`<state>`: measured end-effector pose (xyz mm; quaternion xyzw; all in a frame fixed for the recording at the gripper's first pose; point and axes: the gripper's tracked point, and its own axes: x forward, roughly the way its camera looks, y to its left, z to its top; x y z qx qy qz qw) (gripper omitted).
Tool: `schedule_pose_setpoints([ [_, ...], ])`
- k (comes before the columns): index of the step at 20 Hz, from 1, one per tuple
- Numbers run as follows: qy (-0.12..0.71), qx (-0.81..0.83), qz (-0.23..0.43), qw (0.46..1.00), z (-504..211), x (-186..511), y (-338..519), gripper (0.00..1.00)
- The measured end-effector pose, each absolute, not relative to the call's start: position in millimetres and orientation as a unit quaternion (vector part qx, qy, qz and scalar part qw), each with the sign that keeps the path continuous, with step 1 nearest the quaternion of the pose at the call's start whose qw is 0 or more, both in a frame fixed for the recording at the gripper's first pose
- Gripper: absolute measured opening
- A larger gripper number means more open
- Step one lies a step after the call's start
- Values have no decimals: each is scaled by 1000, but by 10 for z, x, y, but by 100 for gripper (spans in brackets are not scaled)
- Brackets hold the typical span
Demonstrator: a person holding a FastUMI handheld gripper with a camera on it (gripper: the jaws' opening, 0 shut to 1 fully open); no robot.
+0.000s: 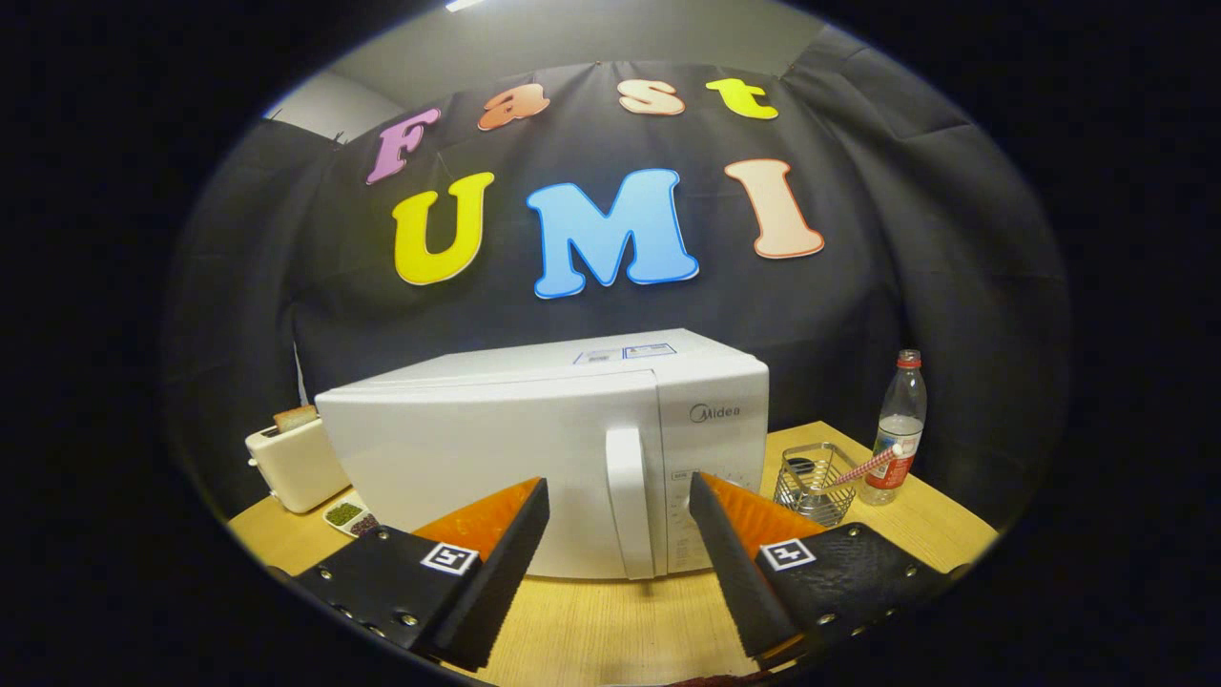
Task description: Open the microwave, put the food inside, and close the microwave door.
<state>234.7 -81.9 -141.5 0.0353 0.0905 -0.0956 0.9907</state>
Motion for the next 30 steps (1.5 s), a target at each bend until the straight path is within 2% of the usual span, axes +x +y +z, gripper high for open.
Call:
schedule_pose_setpoints([
  [1, 90, 33, -87, 992, -1460, 2419, -821, 87],
  [4, 93, 8, -104, 990, -1600, 2550, -922, 88],
  [6, 90, -1, -104, 991, -1628, 2594, -936, 73],
  [7, 87, 3, -91, 992, -1634, 2622, -880, 72],
  [10, 89, -12, -108, 990, -1663, 2690, -967, 72],
  [11, 91, -10, -108, 990, -1696, 2677, -947, 53],
  [12, 90, -13, -108, 990, -1689, 2688, -921, 52],
  [13, 88, -23, -114, 989, -1661, 2658, -886, 43],
  [14, 85, -31, -113, 990, -1667, 2706, -877, 41],
  [16, 90, -44, -132, 986, -1680, 2705, -873, 30],
  [24, 110, 28, -126, 986, -1694, 2637, -857, 28],
  [26, 100, 1, -135, 986, -1691, 2630, -863, 24],
  [27, 99, 7, -133, 986, -1698, 2640, -859, 19],
  [28, 101, 18, -127, 987, -1712, 2637, -857, 18],
  [29, 102, 24, -123, 987, -1692, 2639, -856, 13],
  [30, 102, 24, -119, 987, -1689, 2625, -857, 13],
])
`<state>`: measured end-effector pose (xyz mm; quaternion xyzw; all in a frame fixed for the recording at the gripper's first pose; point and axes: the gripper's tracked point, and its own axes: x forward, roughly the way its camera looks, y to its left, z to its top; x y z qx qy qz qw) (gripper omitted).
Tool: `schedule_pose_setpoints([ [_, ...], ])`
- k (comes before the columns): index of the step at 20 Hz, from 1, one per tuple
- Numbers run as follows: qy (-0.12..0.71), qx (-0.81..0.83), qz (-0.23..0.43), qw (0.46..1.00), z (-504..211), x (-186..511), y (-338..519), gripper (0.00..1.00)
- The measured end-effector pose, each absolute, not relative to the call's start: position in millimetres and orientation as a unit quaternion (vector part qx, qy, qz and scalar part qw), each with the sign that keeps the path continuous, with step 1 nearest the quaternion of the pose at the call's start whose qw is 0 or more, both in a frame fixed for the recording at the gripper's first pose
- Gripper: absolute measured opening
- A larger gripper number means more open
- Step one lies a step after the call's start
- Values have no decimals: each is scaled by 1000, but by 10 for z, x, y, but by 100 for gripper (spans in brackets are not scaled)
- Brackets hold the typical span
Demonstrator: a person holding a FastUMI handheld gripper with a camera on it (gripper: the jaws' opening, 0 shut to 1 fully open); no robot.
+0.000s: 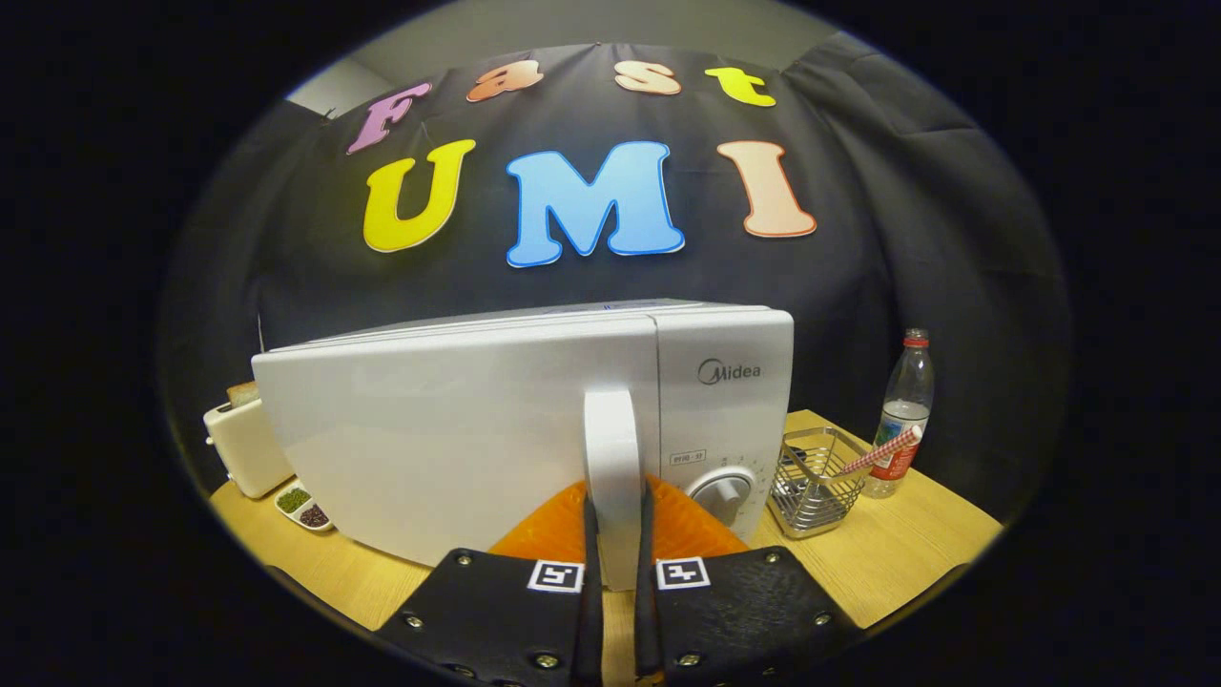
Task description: Open the microwave, put the food inside, and close the microwave door.
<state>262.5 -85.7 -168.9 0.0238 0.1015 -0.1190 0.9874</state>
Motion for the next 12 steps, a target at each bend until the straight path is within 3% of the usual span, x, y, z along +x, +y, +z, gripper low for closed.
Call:
schedule_pose_setpoints([
  [5, 107, 52, -97, 988, -1694, 2482, -794, 14],
  [12, 110, 17, -26, 993, -1693, 1583, -200, 13],
])
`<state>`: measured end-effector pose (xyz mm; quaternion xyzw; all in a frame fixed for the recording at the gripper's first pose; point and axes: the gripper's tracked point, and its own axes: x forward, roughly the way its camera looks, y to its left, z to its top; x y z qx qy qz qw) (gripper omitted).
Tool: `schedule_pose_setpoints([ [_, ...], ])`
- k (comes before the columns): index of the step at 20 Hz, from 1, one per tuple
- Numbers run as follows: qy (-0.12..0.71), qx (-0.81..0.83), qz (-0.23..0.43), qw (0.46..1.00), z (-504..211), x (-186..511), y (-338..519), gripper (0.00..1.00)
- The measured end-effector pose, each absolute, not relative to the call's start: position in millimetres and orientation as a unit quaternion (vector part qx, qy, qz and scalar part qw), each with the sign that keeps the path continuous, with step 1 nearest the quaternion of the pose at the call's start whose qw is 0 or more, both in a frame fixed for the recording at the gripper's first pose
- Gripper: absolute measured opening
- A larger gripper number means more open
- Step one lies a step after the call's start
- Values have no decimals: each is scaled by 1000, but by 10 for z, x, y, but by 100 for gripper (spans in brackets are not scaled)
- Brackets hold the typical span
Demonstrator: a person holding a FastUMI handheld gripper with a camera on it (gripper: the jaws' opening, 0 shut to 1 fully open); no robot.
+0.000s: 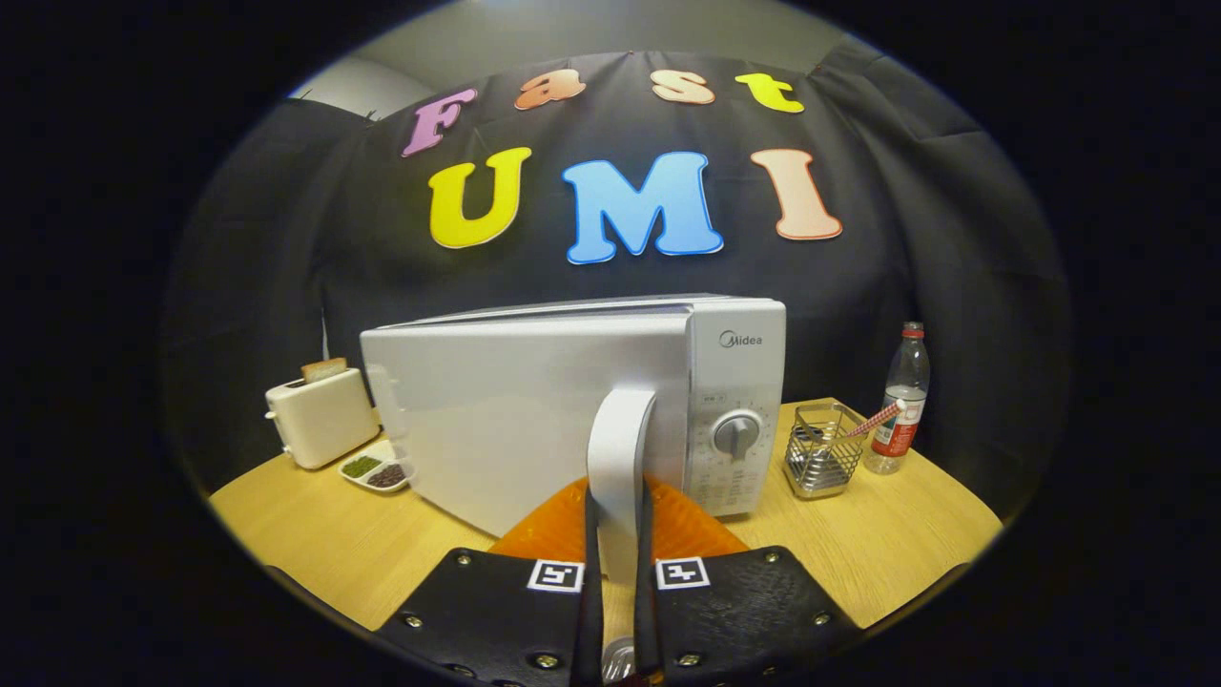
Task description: Open the microwave, put the food inside, and close the microwave door.
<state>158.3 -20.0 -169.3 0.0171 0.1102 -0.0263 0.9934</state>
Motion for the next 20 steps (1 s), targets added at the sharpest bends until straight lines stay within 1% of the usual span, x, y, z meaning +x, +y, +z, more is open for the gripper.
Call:
schedule_pose_setpoints([
  [8, 98, 1, 69, 993, -1715, 860, 754, 13],
  [12, 76, -26, 94, 992, -1728, 651, 1221, 12],
  [16, 62, -39, 88, 993, -1755, 539, 1637, 12],
  [20, 43, -34, 60, 997, -1780, 463, 1958, 12],
])
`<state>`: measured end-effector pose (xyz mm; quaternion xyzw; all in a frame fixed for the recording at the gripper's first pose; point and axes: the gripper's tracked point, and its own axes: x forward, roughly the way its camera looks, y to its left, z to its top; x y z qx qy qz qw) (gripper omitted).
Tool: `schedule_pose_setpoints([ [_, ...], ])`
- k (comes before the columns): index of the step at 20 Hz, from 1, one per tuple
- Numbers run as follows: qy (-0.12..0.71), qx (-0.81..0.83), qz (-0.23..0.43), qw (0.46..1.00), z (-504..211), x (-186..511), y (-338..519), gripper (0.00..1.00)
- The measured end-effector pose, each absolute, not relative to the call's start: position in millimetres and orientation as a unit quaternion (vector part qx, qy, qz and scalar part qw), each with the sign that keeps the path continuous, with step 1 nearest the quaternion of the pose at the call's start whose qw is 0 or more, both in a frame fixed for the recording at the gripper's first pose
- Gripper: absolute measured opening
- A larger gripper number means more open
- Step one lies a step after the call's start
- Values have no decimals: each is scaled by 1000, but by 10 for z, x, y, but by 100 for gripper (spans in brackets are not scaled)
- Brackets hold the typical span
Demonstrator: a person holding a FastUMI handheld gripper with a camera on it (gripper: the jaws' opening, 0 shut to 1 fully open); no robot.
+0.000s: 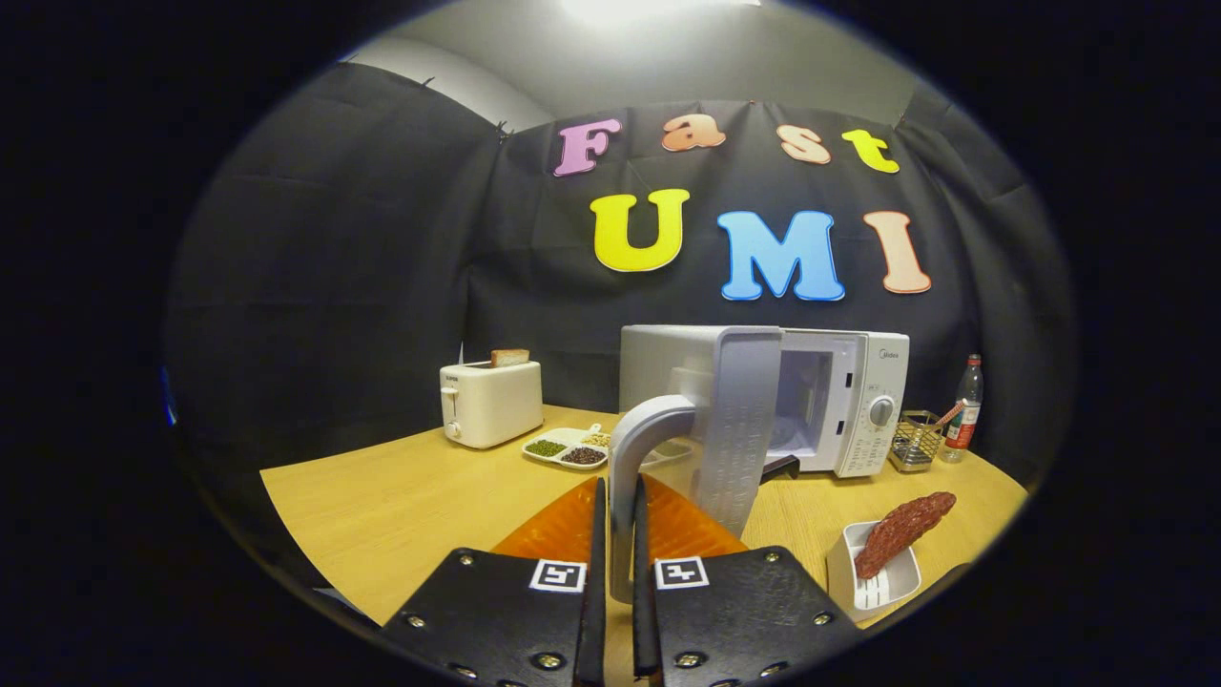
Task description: Open the microwave, put the food inside, and close the microwave door.
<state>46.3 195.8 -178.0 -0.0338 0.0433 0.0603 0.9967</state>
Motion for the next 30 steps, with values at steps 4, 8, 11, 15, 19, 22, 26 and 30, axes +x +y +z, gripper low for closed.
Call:
schedule_pose_setpoints([
  [4, 56, -19, 45, 997, -1977, 388, 2316, 12],
  [8, 36, -40, 63, 997, -1978, 305, 2637, 12],
  [11, 37, -42, 89, 994, -2004, 250, 2810, 12],
  [15, 33, -42, 142, 988, -1952, 162, 2983, 12],
  [19, 45, -53, 199, 977, -1968, 34, 3018, 12],
  [22, 45, -82, 209, 973, -1881, -70, 2710, 12],
  [26, 19, -113, 174, 978, -1697, -154, 1978, 46],
  [30, 7, -93, 126, 988, -1586, -142, 1307, 92],
])
